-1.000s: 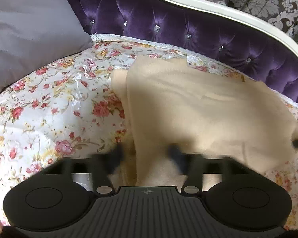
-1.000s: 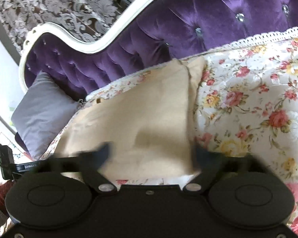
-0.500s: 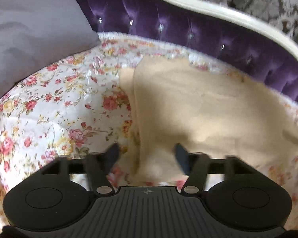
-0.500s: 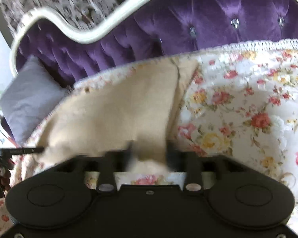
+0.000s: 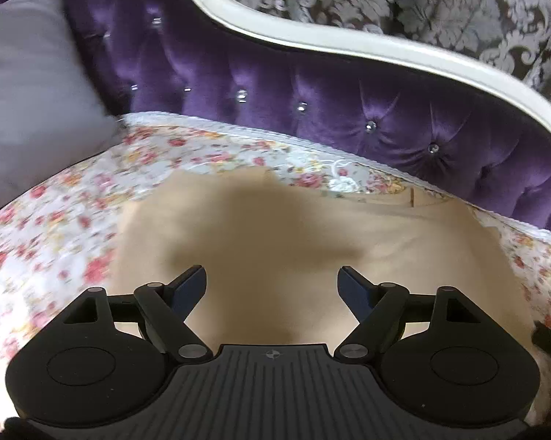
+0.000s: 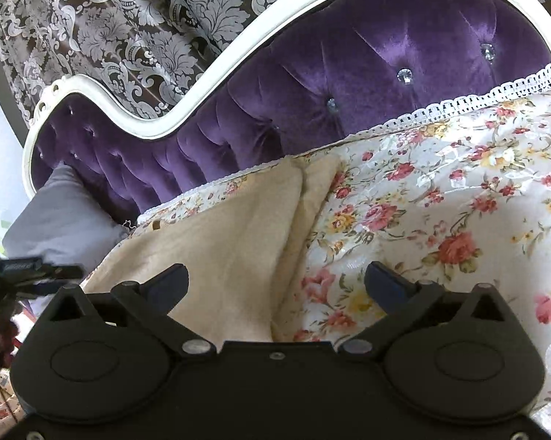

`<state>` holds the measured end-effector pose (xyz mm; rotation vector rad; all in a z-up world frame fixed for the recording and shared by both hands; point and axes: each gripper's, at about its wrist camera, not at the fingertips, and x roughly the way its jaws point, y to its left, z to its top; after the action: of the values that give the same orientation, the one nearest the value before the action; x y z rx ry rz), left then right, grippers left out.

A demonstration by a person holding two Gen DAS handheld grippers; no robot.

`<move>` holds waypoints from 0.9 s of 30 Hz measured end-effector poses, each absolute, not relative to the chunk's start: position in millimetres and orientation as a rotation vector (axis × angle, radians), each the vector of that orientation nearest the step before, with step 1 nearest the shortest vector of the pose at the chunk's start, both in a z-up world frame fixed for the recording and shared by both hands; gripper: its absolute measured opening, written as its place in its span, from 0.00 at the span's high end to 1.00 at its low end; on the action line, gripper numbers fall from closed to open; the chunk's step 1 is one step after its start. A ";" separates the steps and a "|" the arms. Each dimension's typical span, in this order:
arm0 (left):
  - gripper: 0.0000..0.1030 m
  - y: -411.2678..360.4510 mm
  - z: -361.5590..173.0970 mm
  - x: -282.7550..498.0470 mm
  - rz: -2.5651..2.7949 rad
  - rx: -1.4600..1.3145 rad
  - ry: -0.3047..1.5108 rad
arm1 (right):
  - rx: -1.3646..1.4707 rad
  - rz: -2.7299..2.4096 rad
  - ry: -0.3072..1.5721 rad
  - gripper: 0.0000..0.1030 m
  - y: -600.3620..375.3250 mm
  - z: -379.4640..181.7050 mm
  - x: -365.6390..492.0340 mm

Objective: Fold small clothes

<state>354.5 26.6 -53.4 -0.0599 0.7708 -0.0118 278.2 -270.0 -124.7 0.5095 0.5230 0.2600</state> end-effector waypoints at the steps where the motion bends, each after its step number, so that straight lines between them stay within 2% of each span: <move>1: 0.24 19.5 -56.2 361.9 0.003 -0.043 0.771 | 0.502 0.258 0.523 0.00 -269.1 -124.4 278.0; 8: 0.23 -7.8 -87.8 412.0 0.113 0.073 0.828 | 0.520 0.269 0.505 0.00 -273.1 -126.2 274.6; 11: 0.08 -11.2 -96.5 417.5 0.135 0.092 0.819 | 0.532 0.274 0.497 0.00 -274.6 -126.5 273.3; 13: 0.06 -5.7 -100.2 417.6 0.146 0.034 0.820 | 0.541 0.278 0.493 0.00 -276.0 -126.6 272.6; 19: 0.05 -7.3 -106.6 404.2 0.119 0.041 0.752 | 0.537 0.274 0.498 0.00 -274.5 -125.5 273.0; 27: 0.05 -1.2 -93.8 427.1 0.082 0.049 0.906 | 0.554 0.279 0.489 0.00 -276.2 -126.1 271.4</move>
<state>427.1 -1.2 -93.8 0.0490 0.9063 0.0824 271.4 -276.2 -126.1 0.5543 0.4890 0.2788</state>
